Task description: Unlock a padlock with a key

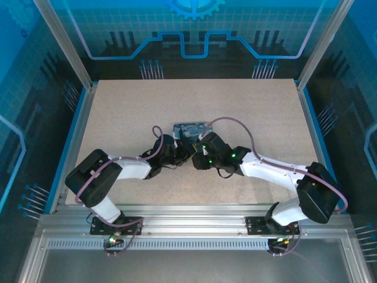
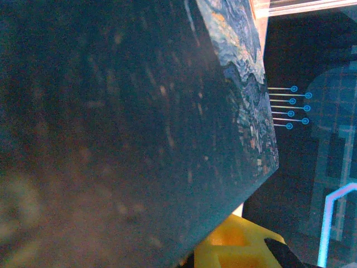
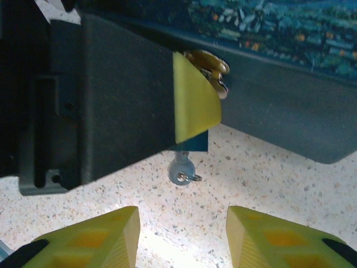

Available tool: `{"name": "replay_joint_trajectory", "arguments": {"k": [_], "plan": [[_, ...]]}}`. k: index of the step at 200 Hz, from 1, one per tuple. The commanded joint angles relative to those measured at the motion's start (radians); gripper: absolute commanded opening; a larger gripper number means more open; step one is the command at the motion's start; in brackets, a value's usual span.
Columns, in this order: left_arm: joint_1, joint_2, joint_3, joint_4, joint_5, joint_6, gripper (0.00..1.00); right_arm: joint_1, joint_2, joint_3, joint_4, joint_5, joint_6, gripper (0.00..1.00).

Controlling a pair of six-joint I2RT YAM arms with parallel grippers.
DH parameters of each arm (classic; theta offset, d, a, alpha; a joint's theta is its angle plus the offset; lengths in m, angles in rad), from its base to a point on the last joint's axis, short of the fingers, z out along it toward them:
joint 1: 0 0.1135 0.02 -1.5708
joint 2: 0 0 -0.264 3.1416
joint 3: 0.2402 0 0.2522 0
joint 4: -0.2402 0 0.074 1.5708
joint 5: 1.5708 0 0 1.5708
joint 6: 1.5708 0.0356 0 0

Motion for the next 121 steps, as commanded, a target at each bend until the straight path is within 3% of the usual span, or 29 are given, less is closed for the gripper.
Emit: {"name": "replay_joint_trajectory", "arguments": {"k": [1,121], "plan": [[-0.001,-0.021,0.031,0.020,0.029,0.007,0.00,0.018,0.029,0.035,0.023,0.019,-0.027,0.46],[0.000,-0.028,0.037,0.015,0.034,0.007,0.00,0.024,0.129,0.102,0.019,0.052,-0.064,0.43]]}}
